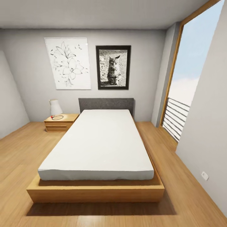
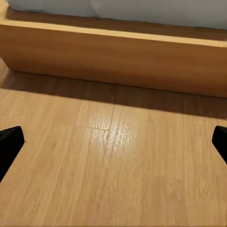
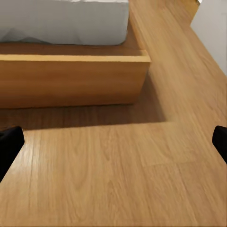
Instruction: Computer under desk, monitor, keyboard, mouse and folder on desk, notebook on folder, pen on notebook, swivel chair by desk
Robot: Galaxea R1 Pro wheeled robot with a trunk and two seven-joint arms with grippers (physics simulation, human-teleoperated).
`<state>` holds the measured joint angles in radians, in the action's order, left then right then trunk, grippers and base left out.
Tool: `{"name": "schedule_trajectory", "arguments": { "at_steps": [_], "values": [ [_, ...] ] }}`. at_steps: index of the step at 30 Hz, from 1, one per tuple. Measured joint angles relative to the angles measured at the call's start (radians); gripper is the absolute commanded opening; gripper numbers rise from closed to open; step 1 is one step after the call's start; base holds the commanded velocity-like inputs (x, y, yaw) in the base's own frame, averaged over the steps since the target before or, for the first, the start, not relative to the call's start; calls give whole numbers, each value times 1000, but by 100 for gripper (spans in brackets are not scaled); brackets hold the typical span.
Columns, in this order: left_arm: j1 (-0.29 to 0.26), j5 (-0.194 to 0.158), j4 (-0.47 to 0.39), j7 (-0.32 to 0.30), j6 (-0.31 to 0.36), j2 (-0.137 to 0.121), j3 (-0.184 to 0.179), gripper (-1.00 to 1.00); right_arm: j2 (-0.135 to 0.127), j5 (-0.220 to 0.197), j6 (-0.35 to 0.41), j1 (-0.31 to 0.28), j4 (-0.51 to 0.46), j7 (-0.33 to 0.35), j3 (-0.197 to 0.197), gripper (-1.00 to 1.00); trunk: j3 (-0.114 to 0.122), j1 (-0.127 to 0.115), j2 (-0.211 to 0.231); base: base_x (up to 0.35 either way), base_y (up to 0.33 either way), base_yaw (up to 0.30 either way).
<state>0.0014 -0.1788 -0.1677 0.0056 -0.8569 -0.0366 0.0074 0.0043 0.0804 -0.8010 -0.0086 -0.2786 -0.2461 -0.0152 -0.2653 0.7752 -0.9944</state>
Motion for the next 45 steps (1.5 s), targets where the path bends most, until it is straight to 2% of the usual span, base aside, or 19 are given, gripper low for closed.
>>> {"name": "schedule_trajectory", "arguments": {
  "at_steps": [14,17,19,24,45],
  "values": [
    [0,0,3,-2,1,0,-1,100,0,1,0,0,2,0,1,100,0,1,0,84,0,282],
    [0,0,3,-2,1,0,-1,100,1,18,0,0,2,3,4,100,0,1,0,1,0,282],
    [0,1,4,-2,1,1,0,100,1,55,0,0,3,3,7,100,0,1,0,1,0,282],
    [0,1,6,-2,2,4,-1,100,2,99,-1,0,27,3,11,100,0,1,0,0,0,282],
    [0,3,6,-3,-14,11,-2,100,0,111,-1,0,39,3,14,100,0,1,0,0,0,282]
  ]
}}
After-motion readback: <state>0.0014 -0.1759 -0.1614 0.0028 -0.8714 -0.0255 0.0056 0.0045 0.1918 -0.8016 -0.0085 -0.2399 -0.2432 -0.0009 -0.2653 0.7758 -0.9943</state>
